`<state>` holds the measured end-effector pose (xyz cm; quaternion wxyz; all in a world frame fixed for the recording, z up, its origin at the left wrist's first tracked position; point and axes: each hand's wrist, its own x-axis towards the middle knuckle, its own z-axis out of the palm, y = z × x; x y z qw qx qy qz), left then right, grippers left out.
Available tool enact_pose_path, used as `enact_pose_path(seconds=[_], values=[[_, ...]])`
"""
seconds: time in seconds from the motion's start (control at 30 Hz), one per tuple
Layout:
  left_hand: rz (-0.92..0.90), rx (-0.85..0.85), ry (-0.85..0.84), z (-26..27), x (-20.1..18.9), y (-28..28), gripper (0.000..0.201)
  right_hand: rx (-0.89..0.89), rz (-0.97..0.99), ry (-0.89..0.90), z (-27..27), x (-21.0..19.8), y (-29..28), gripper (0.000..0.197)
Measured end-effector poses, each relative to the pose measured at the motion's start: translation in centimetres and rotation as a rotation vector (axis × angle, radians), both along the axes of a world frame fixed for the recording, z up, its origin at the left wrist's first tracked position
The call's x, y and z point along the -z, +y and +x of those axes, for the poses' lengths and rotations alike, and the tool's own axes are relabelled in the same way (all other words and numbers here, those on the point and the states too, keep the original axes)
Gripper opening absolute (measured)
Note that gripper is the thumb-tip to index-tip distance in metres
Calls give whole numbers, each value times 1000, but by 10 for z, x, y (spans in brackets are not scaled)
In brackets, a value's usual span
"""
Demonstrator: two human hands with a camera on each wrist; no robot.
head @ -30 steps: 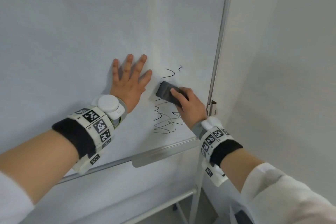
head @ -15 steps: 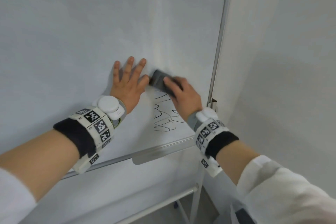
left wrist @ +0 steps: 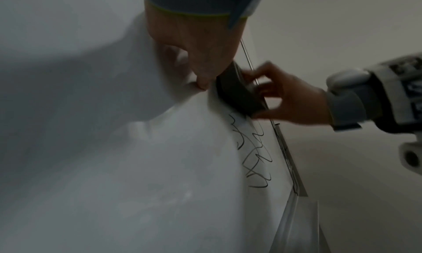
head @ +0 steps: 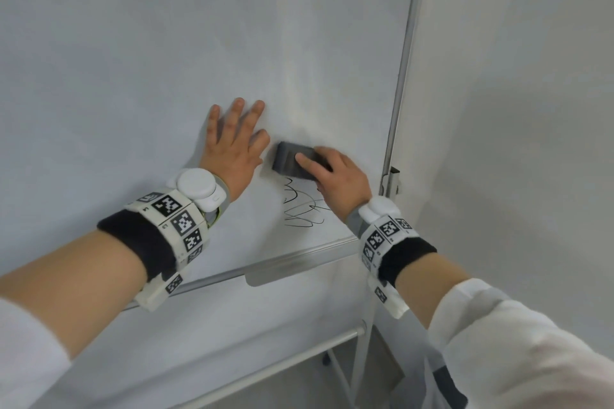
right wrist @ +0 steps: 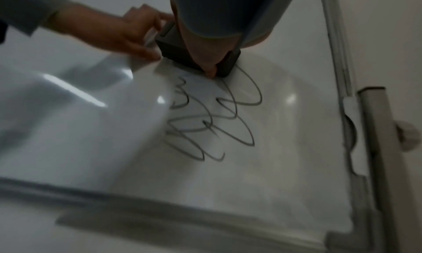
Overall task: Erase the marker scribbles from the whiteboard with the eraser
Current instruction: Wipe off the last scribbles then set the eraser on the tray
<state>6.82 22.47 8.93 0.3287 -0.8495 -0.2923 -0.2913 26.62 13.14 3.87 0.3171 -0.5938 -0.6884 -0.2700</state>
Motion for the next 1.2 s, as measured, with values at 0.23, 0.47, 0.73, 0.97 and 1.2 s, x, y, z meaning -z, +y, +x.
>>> enact_pose_path(seconds=[0.23,0.47,0.73,0.97,1.2], values=[[-37,-15,57,-5,9,-4,61,-9,68,14,3,-26,3,85],[-34,-32,121,-15,21,0,68,-106,5,-160,3,28,-5,57],[-63,-39,124,-14,30,-8,76,-52,-7,-54,-7,-12,-3,52],[-83,-34,173,-22,45,-8,78,-219,-55,-358,5,43,-9,47],[-62,-26,164,-23,50,-7,71,-217,-46,-314,-6,25,-7,48]])
